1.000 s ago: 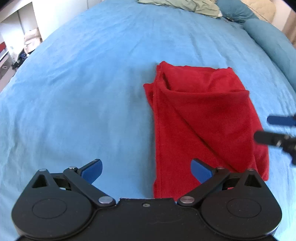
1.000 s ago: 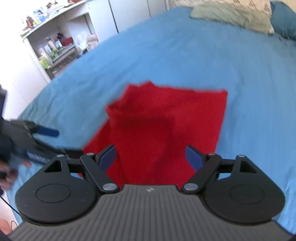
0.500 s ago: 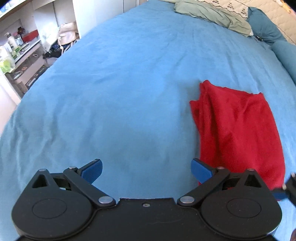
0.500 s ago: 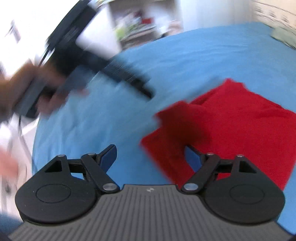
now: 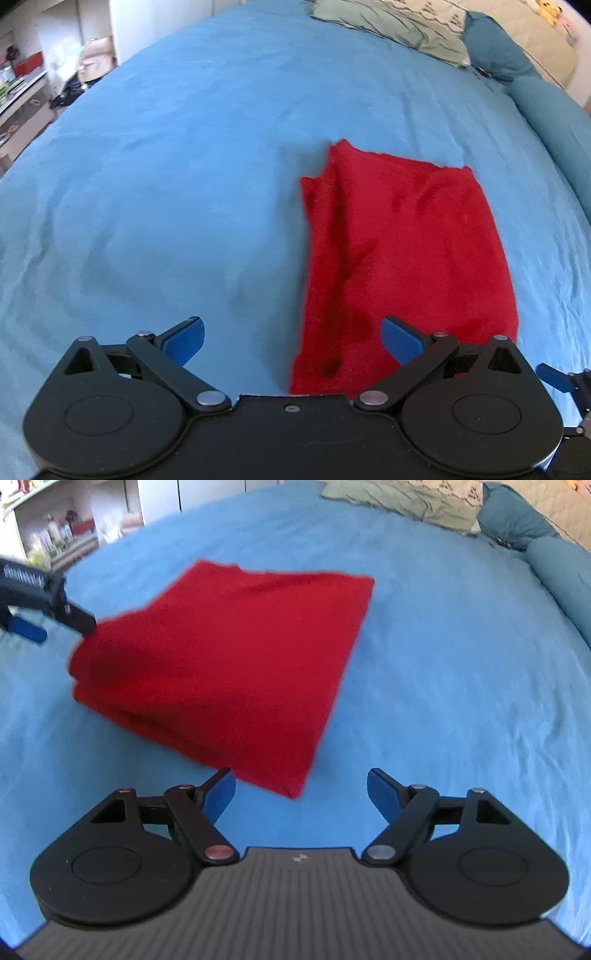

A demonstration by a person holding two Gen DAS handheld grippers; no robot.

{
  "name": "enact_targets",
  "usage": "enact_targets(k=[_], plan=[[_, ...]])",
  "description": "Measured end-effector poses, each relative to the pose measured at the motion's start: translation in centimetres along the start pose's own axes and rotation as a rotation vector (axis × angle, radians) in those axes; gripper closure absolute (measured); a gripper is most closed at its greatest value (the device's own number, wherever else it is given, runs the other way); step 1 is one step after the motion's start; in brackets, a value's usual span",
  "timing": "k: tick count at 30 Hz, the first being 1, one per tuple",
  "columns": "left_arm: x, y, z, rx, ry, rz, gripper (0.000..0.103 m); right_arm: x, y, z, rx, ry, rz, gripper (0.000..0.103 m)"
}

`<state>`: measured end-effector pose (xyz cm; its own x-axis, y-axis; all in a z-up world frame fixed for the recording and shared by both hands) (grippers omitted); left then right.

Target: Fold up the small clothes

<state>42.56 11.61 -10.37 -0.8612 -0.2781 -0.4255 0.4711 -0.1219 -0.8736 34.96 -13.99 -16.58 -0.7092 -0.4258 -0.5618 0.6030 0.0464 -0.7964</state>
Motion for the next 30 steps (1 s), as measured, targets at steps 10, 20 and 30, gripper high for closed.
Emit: enact_targets(k=[10,20,30], plan=[[1.2,2.9,1.6,-0.061,0.129,-0.01,0.0,0.5,0.5,2.5,0.153,0.186,-0.008,0.023],[3.1,4.9,-0.5,-0.135,0.224,-0.02,0.0,3.0,0.2,3.4,0.069,0.096,-0.065,0.02],[0.7,0.3,-0.3,-0.15,0.299,0.003,0.001,-0.2,-3.2,7.4,-0.095,0.116,-0.007,0.0]])
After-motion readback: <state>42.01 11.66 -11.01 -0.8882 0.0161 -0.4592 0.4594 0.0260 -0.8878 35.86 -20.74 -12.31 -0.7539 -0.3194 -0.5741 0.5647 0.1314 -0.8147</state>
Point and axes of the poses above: each gripper's, at about its wrist camera, not at the fingertips, and y roughly the way its jaws point, z to its right, x to its underside, the point moved 1 cm from there along y, roughly the way its jaws point, and after that the axes turned 14 degrees about -y, right-handed, at the moved point
